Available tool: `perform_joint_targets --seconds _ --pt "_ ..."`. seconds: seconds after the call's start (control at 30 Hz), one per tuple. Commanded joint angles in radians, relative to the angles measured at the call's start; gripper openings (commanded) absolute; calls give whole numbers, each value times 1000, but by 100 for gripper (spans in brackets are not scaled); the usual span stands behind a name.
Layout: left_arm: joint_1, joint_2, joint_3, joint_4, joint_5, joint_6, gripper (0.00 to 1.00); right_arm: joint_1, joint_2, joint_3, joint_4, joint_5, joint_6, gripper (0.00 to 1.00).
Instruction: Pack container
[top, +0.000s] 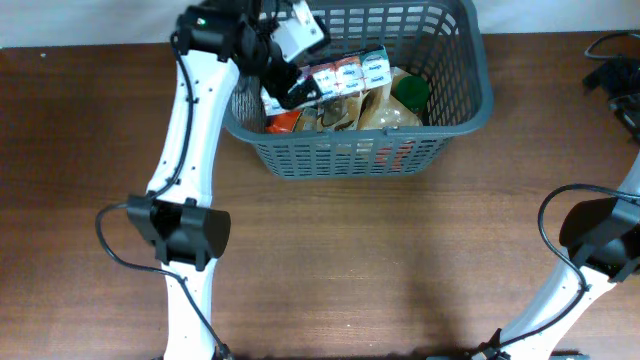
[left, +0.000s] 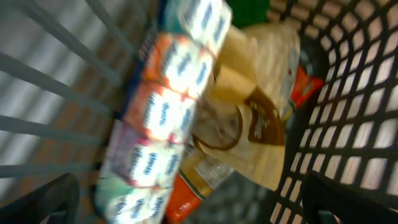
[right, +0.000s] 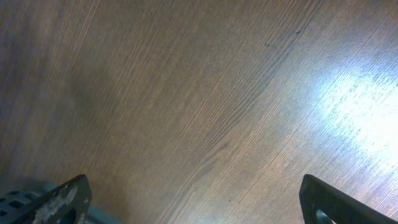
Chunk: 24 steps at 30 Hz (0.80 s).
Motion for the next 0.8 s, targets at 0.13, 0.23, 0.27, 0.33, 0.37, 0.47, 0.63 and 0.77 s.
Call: perform_joint_targets --seconds 0.13,0.23,0.27,0.33,0.37,0.47,0.63,0.77 --pt "3 -235 235 -96 -27 -35 99 -2 -16 -4 1 19 9 99" --pt "6 -327 261 -187 -113 -35 99 -2 -16 -4 0 19 9 99" --pt "11 -357 261 -227 -130 -35 99 -2 -16 -4 1 19 9 99" --pt "16 -415 261 -323 -127 -42 99 -2 -16 -4 0 19 9 99" --pt "21 -447 256 -325 -144 -150 99 -2 -16 -4 0 19 9 99" --pt "21 -534 253 -325 -142 -341 99 -2 -16 -4 0 19 9 99" --pt "21 -681 247 -325 -198 -510 99 -2 -16 -4 0 19 9 99" --pt "21 -844 153 -325 -287 -591 99 -2 -16 -4 0 19 9 99"
